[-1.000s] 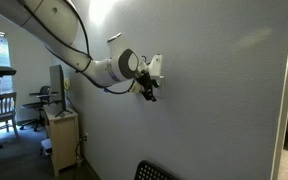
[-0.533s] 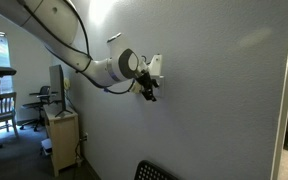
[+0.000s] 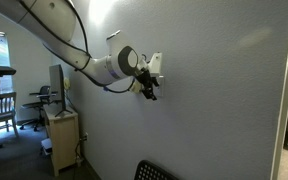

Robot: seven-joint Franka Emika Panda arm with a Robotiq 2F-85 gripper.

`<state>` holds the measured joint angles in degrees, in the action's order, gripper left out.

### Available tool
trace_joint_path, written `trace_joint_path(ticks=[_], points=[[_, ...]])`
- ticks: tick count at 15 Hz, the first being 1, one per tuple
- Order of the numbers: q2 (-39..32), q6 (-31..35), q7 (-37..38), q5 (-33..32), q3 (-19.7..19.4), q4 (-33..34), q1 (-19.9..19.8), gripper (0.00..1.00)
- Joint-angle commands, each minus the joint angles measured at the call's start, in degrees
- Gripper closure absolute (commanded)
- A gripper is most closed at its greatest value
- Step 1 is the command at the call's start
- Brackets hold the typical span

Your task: Turn the right light switch on

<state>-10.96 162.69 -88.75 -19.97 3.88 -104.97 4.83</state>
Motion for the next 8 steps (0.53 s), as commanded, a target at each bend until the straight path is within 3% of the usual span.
trace_joint_path(ticks=[1,8], points=[[4.87,-3.27,2.87,-3.63,-1.05,-1.82,-0.25,0.00],[9.62,-8.10,7.15,-7.63,-1.22,-3.15,-0.48,0.00]])
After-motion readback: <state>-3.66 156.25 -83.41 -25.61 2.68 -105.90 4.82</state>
